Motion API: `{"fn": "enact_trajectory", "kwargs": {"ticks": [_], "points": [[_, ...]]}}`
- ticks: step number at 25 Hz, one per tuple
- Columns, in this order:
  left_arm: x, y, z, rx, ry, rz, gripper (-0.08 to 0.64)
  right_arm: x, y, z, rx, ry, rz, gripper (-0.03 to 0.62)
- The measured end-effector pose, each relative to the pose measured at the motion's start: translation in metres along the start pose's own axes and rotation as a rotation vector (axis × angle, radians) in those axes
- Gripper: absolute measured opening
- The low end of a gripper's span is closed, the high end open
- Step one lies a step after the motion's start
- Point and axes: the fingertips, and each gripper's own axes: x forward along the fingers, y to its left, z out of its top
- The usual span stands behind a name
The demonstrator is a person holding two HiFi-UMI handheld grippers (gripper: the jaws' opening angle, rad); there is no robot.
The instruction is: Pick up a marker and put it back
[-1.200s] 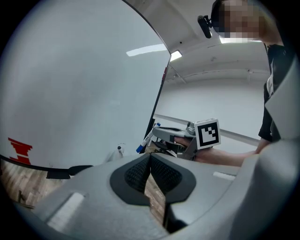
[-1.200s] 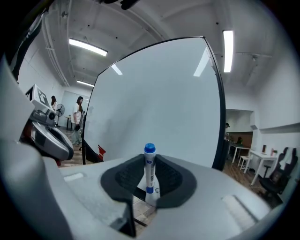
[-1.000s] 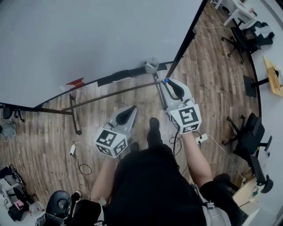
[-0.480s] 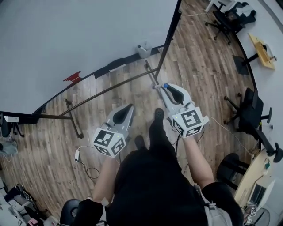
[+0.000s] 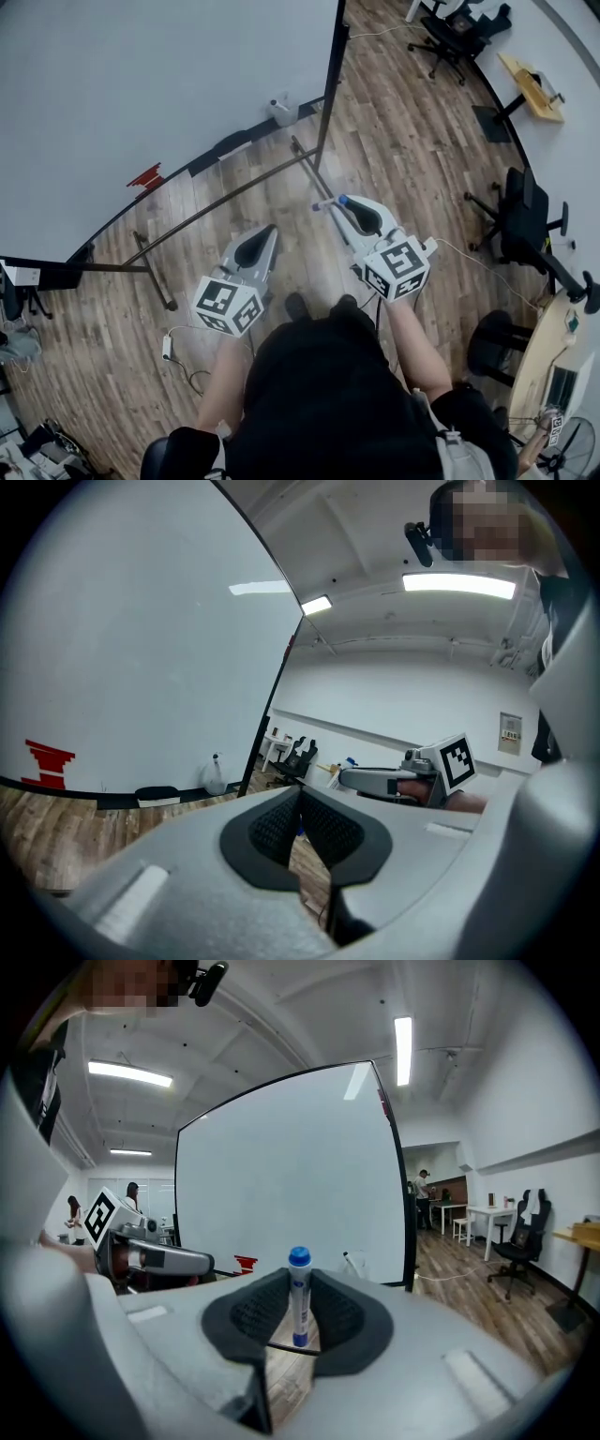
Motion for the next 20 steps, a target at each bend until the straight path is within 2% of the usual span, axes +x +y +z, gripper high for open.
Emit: {"fn": "enact_trajectory", "kwargs": {"ticks": [14, 20], "points": [[0.005, -0.034, -0.018, -0.021, 0.022, -0.050, 0.010, -0.040, 0.006, -0.021, 0.044, 0.036, -0.031, 0.075], [0.000, -0.029, -0.019, -0.024, 0.018, -0.049, 0.010, -0.040, 0.009, -0.021, 0.055, 0.027, -0.037, 0.075]]}}
